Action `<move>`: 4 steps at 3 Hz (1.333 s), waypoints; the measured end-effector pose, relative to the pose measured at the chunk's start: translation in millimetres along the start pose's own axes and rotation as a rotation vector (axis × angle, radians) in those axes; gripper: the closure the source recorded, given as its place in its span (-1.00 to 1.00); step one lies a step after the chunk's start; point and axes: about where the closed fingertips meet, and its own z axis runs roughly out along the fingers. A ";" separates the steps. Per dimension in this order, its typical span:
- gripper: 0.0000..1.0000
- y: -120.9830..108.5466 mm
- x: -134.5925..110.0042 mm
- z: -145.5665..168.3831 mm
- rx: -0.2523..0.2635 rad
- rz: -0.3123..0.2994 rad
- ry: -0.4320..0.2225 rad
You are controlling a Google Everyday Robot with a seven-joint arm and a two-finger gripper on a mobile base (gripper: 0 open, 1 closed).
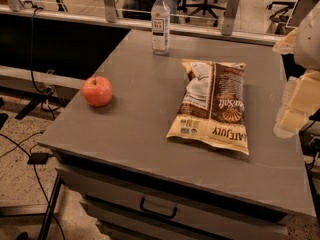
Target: Move brown chip bag near blue plastic bottle
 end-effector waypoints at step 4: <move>-1.00 -55.3 -26.1 79.2 0.055 0.348 -0.101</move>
Offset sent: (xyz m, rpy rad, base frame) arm 0.0775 0.0054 -0.0216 0.1703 -0.0218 -0.1568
